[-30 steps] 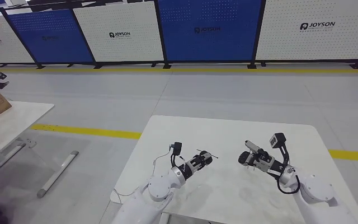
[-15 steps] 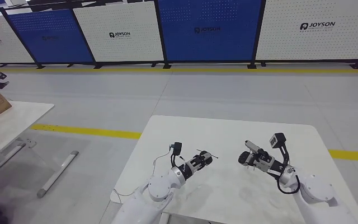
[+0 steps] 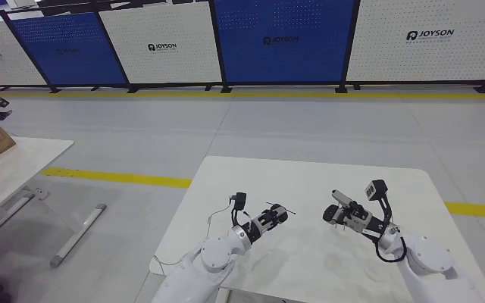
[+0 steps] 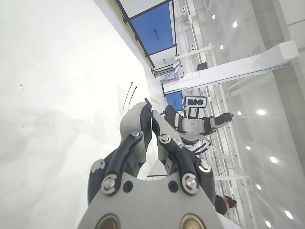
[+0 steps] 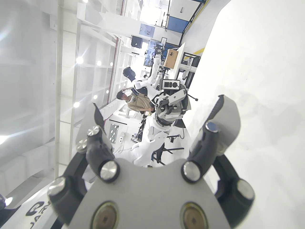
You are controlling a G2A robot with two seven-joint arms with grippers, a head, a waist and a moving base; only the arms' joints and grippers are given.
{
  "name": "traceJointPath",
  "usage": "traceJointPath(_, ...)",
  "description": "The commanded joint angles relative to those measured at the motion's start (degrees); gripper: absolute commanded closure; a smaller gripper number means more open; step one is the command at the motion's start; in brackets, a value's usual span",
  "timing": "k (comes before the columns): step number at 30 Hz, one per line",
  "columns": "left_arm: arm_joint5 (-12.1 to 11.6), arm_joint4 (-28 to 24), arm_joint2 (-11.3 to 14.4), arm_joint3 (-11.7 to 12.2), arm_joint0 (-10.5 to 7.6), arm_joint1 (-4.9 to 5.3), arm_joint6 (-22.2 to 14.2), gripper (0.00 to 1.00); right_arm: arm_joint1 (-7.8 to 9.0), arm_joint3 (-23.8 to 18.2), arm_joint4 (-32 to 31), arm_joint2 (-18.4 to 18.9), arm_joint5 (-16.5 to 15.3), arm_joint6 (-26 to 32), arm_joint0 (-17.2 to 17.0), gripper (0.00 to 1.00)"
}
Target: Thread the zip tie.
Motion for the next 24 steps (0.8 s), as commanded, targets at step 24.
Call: traceJointPath(24, 0.0, -1.6, 0.1, 0.4, 0.38, -0.21, 2.1, 1.00, 0.00, 0.0, 0.0, 0.0, 0.0, 0.0, 0.0, 0.00)
